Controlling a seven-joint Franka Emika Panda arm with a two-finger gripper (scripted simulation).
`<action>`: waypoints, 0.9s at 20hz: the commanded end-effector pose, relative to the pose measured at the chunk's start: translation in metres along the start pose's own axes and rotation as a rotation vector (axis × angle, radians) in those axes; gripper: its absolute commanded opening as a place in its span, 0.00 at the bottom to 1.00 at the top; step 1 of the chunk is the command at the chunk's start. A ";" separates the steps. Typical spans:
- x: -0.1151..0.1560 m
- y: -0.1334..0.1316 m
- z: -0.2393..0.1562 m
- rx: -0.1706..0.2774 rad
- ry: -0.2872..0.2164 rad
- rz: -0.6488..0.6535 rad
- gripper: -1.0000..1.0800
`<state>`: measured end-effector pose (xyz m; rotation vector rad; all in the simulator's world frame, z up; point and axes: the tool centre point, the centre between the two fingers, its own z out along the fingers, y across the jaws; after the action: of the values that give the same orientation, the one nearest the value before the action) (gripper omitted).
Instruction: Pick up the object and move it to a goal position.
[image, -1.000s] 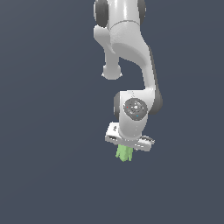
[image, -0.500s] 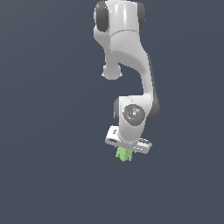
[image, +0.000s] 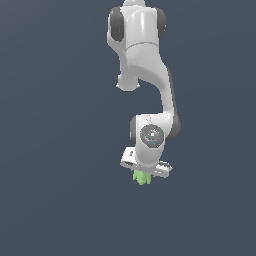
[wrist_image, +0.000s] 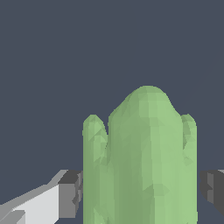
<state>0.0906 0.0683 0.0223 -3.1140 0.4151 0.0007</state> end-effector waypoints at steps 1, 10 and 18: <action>0.000 0.000 0.000 0.000 0.000 0.000 0.00; 0.000 0.000 -0.001 0.000 0.001 0.000 0.00; -0.002 0.003 -0.022 0.000 0.001 0.000 0.00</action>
<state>0.0882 0.0669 0.0374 -3.1141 0.4150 0.0015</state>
